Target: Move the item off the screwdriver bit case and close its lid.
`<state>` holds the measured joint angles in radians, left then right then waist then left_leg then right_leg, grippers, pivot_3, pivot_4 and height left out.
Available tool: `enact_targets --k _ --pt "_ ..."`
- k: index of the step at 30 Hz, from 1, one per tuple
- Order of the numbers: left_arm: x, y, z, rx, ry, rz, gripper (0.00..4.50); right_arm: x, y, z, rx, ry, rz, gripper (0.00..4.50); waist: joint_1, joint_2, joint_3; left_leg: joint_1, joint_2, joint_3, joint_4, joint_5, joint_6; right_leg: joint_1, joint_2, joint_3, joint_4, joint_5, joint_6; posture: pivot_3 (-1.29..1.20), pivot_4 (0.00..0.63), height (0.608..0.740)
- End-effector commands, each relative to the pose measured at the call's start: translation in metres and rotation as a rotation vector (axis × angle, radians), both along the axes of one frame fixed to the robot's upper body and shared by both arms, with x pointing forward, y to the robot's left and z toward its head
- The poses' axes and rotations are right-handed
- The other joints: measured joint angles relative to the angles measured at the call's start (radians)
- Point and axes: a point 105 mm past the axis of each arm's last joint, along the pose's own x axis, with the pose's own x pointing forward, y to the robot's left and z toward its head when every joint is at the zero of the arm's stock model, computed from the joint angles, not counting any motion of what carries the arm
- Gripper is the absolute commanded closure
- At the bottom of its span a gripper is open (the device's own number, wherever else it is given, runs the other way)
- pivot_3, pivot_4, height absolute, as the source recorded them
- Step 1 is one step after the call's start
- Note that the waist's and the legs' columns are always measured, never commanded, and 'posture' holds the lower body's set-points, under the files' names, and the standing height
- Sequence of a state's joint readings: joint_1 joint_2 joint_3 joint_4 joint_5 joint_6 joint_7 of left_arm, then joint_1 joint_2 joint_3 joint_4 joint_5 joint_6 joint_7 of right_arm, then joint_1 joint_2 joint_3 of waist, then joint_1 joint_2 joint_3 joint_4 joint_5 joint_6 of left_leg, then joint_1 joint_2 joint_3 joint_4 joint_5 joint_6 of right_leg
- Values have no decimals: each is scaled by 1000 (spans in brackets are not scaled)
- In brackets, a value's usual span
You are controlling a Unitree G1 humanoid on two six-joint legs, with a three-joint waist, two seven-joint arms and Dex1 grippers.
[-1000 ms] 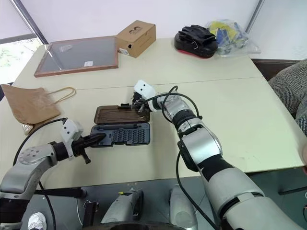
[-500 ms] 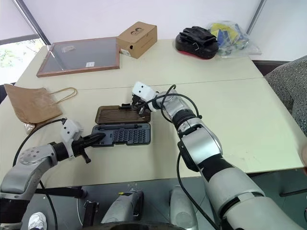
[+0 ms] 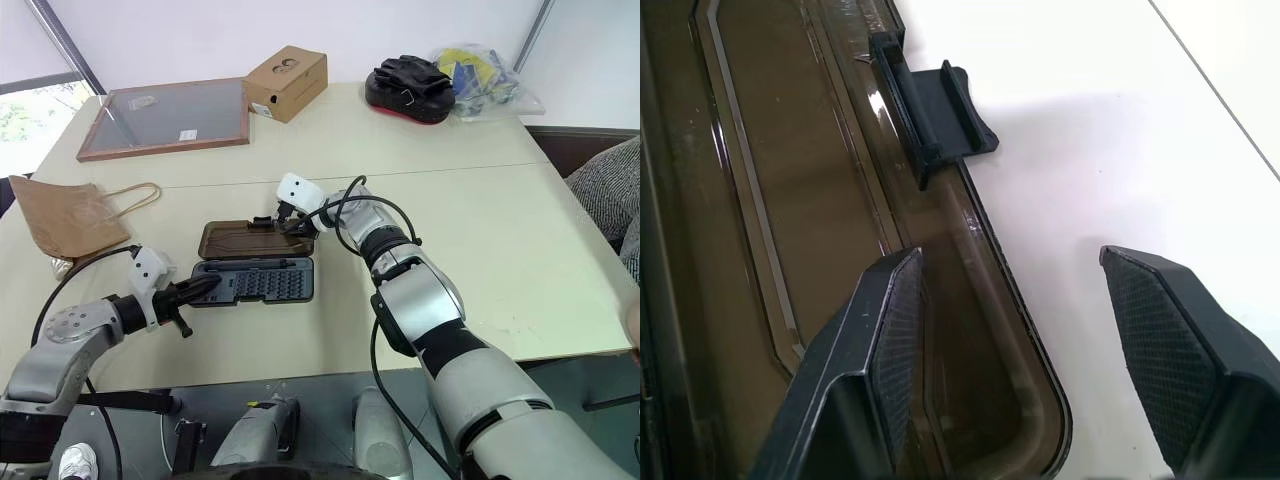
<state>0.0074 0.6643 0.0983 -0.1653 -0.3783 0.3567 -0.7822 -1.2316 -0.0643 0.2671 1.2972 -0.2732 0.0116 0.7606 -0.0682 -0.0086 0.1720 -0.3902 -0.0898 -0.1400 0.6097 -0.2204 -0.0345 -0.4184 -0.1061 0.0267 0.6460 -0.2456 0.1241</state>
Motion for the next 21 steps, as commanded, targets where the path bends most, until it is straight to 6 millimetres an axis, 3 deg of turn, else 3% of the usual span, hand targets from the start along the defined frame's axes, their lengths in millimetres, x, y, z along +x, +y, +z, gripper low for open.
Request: enact_targets --k 1,5,9,21 --pt "-2 5 -8 28 22 28 4500 -5 -19 -28 -112 72 -38 2399 0 0 0 0 0 0 0 0 0 0 0 0 0 0 0 0 150 740" --pt "-3 5 -8 30 13 36 4500 -6 -21 -31 -127 74 -34 4432 -1 1 -4 0 0 0 0 0 0 0 0 0 0 0 0 0 150 740" --pt "-4 6 -7 30 4 44 4500 -7 -21 -32 -138 75 -21 4475 1 0 -5 16 1 0 -5 -1 0 15 1 0 -3 -5 -6 0 150 740" --pt "3 8 -2 36 -15 49 4500 -7 -14 -27 -184 28 41 4475 0 1 -6 17 2 -1 -5 -1 0 16 1 0 -3 -7 -6 0 150 740"
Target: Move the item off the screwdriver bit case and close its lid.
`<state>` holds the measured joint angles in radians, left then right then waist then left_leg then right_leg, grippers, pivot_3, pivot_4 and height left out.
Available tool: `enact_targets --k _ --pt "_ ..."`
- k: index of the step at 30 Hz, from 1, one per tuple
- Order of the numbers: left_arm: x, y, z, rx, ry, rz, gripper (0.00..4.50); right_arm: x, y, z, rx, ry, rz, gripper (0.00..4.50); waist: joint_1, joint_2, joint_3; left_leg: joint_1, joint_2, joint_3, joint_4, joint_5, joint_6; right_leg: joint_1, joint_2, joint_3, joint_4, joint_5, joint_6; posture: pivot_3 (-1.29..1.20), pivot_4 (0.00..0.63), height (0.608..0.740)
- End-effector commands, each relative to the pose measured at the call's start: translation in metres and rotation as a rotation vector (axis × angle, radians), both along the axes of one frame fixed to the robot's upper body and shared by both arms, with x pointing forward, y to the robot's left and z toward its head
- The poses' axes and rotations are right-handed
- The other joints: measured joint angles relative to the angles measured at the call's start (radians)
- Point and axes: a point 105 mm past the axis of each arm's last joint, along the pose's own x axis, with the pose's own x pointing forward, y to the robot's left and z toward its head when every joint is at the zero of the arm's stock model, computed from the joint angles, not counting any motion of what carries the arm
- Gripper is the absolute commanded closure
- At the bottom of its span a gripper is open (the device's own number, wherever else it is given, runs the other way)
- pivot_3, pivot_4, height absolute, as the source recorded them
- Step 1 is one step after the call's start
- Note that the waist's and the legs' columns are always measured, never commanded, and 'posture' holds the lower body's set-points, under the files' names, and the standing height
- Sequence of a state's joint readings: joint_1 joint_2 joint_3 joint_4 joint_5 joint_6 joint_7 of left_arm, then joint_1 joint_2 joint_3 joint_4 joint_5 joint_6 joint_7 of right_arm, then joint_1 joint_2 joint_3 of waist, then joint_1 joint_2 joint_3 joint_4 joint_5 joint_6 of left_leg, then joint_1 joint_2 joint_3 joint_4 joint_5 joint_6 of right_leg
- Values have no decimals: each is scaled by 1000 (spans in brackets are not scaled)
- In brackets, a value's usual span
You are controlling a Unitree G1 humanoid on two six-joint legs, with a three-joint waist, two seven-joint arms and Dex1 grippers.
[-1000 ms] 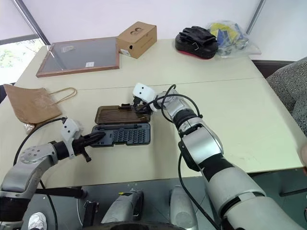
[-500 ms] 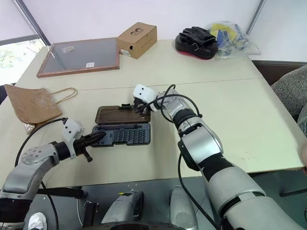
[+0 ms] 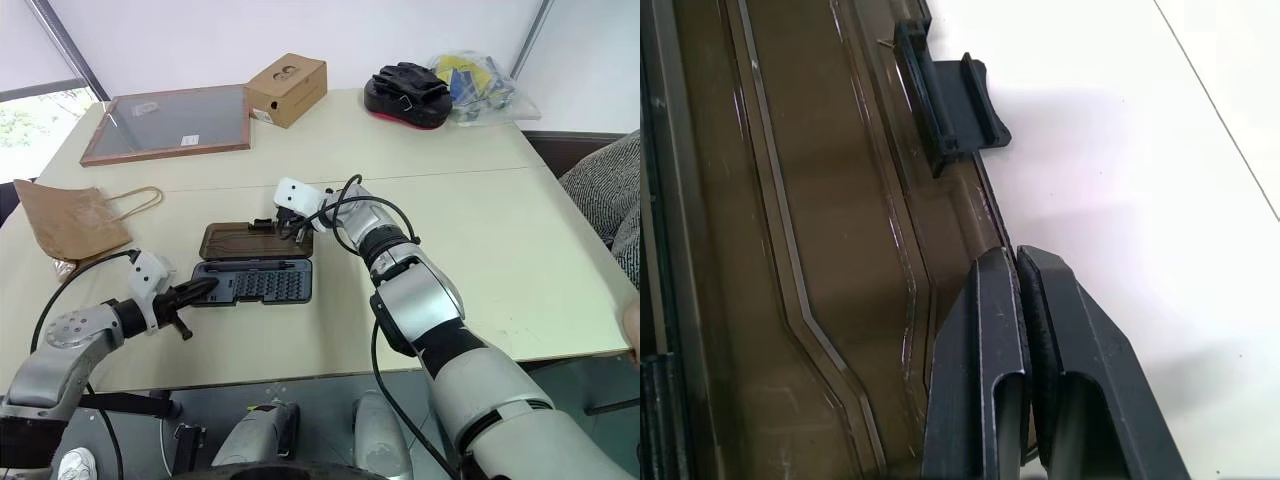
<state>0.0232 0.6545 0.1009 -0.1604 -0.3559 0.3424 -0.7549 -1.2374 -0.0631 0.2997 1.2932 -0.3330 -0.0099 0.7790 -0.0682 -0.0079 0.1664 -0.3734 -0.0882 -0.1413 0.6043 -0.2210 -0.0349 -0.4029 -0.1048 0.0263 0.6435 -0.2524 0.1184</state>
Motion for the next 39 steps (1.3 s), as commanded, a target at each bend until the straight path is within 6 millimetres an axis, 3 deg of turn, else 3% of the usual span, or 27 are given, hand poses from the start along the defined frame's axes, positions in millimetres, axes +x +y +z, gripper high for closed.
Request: enact_targets --k 1,9,19,24,29,33,36,39 --pt "3 4 3 20 -12 13 4500 -5 -15 -24 -108 46 -5 4475 0 0 0 0 0 0 0 0 0 0 0 0 0 0 0 0 150 740" --pt "8 4 5 23 -19 9 4500 4 -12 10 -71 -34 40 4475 2 0 1 -1 0 0 -2 0 0 -2 0 0 0 0 0 0 150 740" --pt "16 -2 5 22 -17 -23 4500 5 -12 89 89 -130 156 4475 15 2 6 -6 0 0 -7 0 0 -7 0 0 -5 2 3 0 150 740" --pt "19 -4 5 21 -15 -38 4500 -5 -13 110 142 -163 187 4475 20 3 6 -7 0 0 -7 0 0 -8 0 0 -5 2 3 0 150 740" --pt "22 -7 5 19 -12 -51 4500 -9 -20 103 157 -158 117 4475 29 2 6 -8 0 0 -7 0 0 -7 0 -1 -8 2 4 0 150 740" --pt "23 -10 6 16 -12 -60 4500 3 -28 94 278 -101 -148 4475 33 3 6 -10 0 0 -7 0 -1 -8 0 -1 -9 3 3 0 150 740" --pt "23 -10 6 13 -10 -63 4500 -5 -22 92 408 63 -324 4475 33 3 6 -13 0 -1 -7 1 -1 -12 0 -1 -9 3 3 0 150 740" --pt "21 -13 6 9 -12 -70 4500 -23 -14 91 490 196 -408 3648 35 3 6 -20 0 -1 -7 3 -5 -20 -1 -1 -7 4 1 0 150 740"
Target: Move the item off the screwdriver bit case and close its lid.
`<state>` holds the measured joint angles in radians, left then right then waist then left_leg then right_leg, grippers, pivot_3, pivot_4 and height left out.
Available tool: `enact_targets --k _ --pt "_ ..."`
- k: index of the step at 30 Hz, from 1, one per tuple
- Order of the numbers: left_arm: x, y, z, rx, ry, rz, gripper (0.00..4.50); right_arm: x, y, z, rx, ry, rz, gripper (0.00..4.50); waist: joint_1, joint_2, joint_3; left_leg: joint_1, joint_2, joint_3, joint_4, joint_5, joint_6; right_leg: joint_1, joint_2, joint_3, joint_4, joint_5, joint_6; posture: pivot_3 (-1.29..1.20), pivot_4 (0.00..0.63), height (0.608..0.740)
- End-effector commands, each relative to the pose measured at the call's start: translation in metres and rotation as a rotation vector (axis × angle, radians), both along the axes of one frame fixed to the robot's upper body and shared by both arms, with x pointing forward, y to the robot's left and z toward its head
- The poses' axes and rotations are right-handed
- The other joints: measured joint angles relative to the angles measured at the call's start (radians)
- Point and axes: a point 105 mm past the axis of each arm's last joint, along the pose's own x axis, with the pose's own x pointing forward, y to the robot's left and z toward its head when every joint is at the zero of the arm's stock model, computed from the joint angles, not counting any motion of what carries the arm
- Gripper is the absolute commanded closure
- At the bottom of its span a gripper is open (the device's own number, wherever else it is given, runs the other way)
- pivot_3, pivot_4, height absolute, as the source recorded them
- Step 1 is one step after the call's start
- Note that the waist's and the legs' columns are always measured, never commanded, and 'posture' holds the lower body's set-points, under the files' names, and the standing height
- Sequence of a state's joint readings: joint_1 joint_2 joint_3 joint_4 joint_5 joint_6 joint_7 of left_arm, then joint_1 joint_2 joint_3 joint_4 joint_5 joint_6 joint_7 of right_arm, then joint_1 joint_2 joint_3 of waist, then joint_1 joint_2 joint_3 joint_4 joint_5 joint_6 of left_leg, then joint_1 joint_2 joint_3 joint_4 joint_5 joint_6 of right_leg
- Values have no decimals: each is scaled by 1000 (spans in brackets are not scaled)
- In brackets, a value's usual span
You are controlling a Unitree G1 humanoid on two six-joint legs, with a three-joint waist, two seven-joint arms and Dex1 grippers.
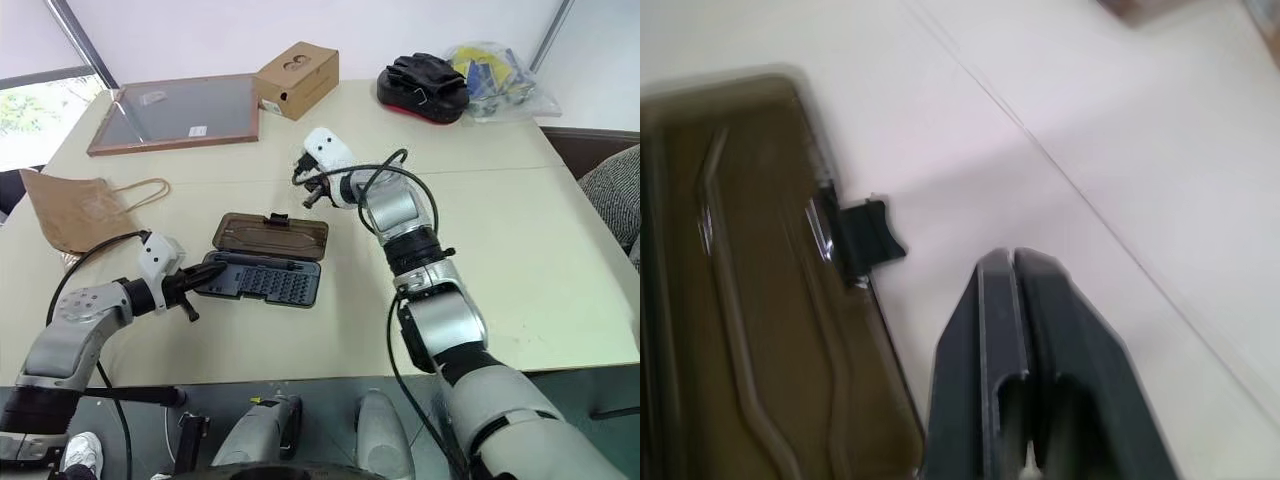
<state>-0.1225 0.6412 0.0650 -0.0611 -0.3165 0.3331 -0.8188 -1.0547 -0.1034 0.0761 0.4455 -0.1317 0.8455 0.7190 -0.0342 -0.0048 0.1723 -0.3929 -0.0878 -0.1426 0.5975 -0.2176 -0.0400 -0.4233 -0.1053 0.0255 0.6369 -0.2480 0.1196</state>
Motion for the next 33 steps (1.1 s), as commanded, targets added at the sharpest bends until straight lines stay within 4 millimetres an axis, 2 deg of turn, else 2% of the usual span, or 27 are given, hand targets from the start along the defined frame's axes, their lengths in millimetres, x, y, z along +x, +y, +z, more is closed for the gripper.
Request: enact_targets --k 1,3,7,10,14,18,27,30,33 --pt "-3 -5 -2 -4 12 -7 4500 -19 10 17 97 54 -46 3131 3 0 0 0 0 0 0 0 0 0 0 0 0 0 0 0 150 740" --pt "-3 -8 9 -34 -7 -7 4500 -27 12 20 105 59 -57 2111 7 0 0 0 0 0 0 0 0 0 0 0 0 0 0 0 150 740" --pt "-2 -9 44 -99 -66 -3 4500 -35 8 23 118 64 -77 20 10 0 0 -3 0 1 0 0 0 -2 0 0 -1 0 0 0 150 740" --pt "-4 -11 73 -151 -104 -17 4500 -38 -1 20 101 68 -112 20 10 -1 0 -5 0 1 0 0 0 -4 0 -1 -1 0 0 0 150 740" --pt "-10 -12 103 -177 -132 -35 4500 -48 -10 0 52 127 -173 20 6 -1 0 -5 0 1 0 0 0 -5 0 -1 -1 0 0 0 150 740" --pt "-10 -9 110 -167 -135 -29 4500 -51 -17 -13 4 146 -252 20 -10 -1 0 -5 0 1 0 0 0 -5 0 -1 -1 0 0 0 150 740" --pt "-7 -7 111 -138 -129 -32 4500 -46 -21 -29 37 229 -408 20 -10 -1 0 -5 0 2 0 0 0 -5 2 -1 -1 1 -1 0 150 740" --pt "-6 -9 110 -133 -129 -36 4500 -45 -21 -33 46 243 -441 889 -10 -1 0 -5 0 2 0 0 0 -5 2 -1 -1 1 -1 0 150 740" --pt "-5 -10 110 -130 -131 -39 4500 -44 -21 -38 44 256 -471 2429 -10 -1 0 -5 0 2 0 0 0 -5 2 -1 -1 1 -1 0 150 740"
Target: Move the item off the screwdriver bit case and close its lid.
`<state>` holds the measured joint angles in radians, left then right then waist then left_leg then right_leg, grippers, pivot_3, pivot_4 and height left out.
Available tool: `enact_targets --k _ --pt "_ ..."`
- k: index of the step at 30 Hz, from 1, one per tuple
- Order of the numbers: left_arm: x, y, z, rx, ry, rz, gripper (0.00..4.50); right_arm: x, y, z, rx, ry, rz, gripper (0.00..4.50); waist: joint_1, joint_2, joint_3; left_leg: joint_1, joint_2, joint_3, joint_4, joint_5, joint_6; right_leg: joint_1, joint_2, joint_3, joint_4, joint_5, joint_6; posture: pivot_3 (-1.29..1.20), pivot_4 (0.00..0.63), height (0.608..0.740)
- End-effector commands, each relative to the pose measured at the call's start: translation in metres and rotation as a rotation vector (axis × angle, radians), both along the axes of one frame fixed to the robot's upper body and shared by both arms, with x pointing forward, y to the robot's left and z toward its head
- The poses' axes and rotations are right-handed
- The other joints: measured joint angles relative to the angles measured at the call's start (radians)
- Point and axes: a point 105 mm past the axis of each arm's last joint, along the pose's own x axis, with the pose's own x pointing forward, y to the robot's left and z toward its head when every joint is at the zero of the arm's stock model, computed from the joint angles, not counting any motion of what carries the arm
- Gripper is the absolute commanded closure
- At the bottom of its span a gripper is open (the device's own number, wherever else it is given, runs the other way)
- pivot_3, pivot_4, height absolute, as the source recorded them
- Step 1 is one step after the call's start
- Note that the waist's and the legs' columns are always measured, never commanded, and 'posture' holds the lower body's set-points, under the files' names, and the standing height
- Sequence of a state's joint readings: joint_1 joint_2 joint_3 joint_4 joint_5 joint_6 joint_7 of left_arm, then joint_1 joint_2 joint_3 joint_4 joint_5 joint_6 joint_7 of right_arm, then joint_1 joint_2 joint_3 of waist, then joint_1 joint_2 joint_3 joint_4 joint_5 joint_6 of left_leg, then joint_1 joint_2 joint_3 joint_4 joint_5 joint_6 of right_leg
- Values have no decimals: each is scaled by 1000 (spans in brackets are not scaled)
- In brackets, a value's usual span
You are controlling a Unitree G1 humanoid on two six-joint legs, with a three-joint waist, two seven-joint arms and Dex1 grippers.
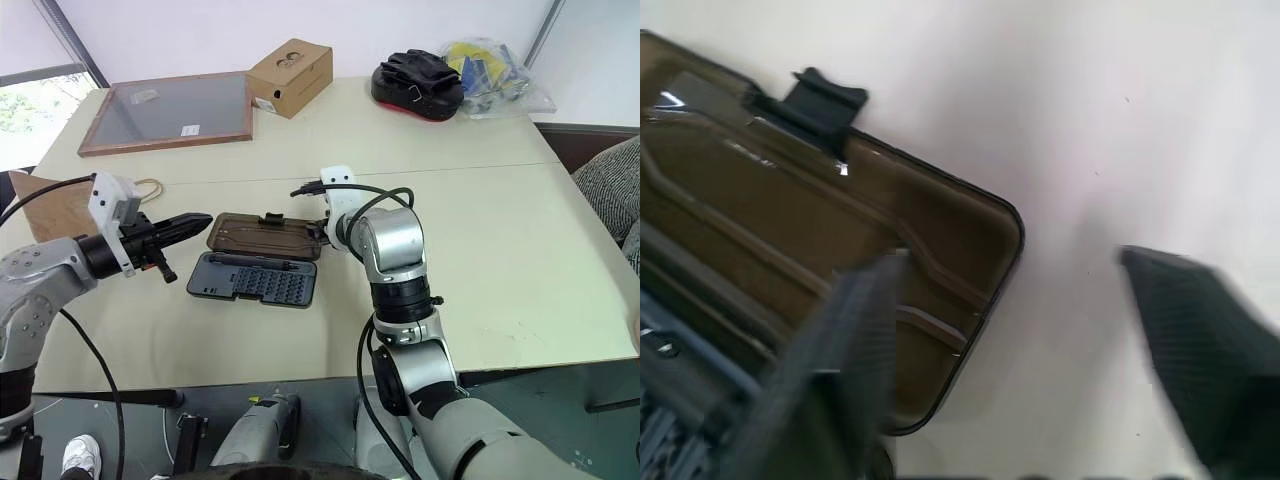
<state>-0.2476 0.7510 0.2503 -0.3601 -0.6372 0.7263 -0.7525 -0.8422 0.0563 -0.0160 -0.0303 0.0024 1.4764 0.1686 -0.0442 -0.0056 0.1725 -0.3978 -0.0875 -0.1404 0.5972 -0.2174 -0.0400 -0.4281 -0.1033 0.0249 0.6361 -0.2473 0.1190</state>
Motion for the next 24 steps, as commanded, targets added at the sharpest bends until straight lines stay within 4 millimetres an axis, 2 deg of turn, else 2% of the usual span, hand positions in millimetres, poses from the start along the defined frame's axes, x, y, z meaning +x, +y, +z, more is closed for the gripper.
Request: enact_targets --k 1,3,4,8,14,17,20,24 --pt "1 0 11 17 -51 1 4500 2 0 2 9 -17 -36 2915 -1 0 0 0 0 0 0 0 0 0 0 0 0 0 0 0 150 740" --pt "2 -1 11 23 -56 2 4500 1 2 -1 8 -9 -40 4057 -1 0 0 0 0 0 0 0 0 0 0 0 0 0 0 0 150 740" --pt "2 0 12 26 -59 3 4500 0 2 -3 -7 -7 -38 4444 -1 0 0 0 0 0 0 0 0 0 0 0 0 0 0 0 150 740" --pt "3 0 14 33 -70 9 4500 -2 2 -9 -37 5 -35 4444 -1 0 0 0 0 0 0 0 0 0 0 0 0 0 0 0 150 740" --pt "3 -2 10 37 -69 11 4500 4 -1 3 -54 -65 -32 4444 -1 0 0 0 0 0 0 0 0 0 0 0 0 0 0 0 150 740" --pt "3 -4 9 35 -69 8 4500 6 -3 6 3 -79 -43 4444 -1 0 0 0 0 0 0 0 0 0 0 0 0 0 0 0 150 740" --pt "3 -6 8 33 -68 2 4500 6 -6 7 -20 -77 -42 3631 -1 0 0 0 0 0 0 0 0 0 0 0 0 0 0 0 150 740" --pt "4 -9 7 32 -66 -8 4500 5 -5 13 -22 -85 -30 1490 -1 0 0 0 0 0 0 0 0 0 0 0 0 0 0 0 150 740"
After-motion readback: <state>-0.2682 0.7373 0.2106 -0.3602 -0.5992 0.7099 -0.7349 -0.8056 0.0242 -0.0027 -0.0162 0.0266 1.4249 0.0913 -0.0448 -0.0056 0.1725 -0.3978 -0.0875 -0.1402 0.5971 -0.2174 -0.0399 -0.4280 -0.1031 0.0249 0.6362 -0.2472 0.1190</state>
